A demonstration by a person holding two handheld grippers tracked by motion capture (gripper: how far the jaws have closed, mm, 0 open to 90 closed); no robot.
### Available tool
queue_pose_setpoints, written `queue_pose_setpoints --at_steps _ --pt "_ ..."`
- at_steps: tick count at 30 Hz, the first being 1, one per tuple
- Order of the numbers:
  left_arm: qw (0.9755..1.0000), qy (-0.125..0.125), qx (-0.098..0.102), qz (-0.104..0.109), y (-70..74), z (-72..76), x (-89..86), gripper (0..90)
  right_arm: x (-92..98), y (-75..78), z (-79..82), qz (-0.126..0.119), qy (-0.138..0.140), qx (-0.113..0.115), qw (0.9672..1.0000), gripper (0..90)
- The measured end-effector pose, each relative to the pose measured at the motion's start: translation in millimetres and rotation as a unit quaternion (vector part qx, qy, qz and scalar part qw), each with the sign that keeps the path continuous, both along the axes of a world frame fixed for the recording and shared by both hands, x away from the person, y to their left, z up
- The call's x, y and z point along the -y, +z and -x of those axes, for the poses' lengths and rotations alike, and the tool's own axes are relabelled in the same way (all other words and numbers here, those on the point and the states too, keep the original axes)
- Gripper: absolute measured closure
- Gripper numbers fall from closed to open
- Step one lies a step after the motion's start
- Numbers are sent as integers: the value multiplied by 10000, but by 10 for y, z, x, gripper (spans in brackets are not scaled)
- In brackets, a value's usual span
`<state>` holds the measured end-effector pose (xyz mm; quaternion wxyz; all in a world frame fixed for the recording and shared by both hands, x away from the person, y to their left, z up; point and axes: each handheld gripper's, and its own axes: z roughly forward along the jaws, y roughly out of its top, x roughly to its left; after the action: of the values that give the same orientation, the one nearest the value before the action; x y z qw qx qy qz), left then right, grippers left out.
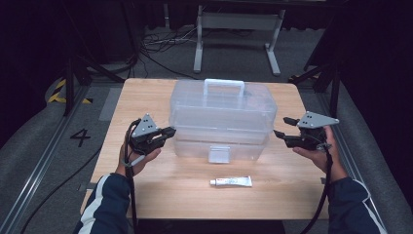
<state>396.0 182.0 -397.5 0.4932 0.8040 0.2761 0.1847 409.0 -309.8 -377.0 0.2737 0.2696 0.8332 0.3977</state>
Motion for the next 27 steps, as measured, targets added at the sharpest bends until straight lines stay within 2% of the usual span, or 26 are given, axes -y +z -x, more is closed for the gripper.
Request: queue_pose_setpoints --at_steps 2,4,7,12,16,18,21,22,23,24,27 --pt "10000 6 24 -12 14 4 15 830 -6 -47 -11 49 -10 -72 10000 404" --pt "10000 -2 37 18 25 0 21 827 -21 -75 -18 28 -23 -34 10000 404" --pt "10000 -27 31 26 26 -8 16 823 -52 -112 -39 -187 -44 118 9997 411" --pt "10000 -25 38 -17 20 -8 17 807 -86 -135 -54 -356 -78 381 9986 434" --pt "10000 -6 59 -35 22 -1 26 768 -108 -143 -40 -361 -123 637 9972 455" --pt "9998 -17 72 -184 17 8 38 753 -124 -150 -32 -385 -113 739 9965 467" --pt "9996 -40 67 -270 4 16 44 724 -161 -138 1 -402 -135 986 9942 540" --pt "9996 -40 67 -270 4 16 44 713 -161 -138 1 -402 -135 986 9942 540" --pt "9996 -87 55 -268 -2 21 38 713 -172 -127 15 -396 -150 1131 9927 569" --pt "9996 -130 36 -246 -8 27 37 696 -176 -116 26 -489 -195 1243 9909 591" --pt "9993 -192 24 -311 -28 39 41 676 -189 -99 34 -599 -283 1425 9876 642"
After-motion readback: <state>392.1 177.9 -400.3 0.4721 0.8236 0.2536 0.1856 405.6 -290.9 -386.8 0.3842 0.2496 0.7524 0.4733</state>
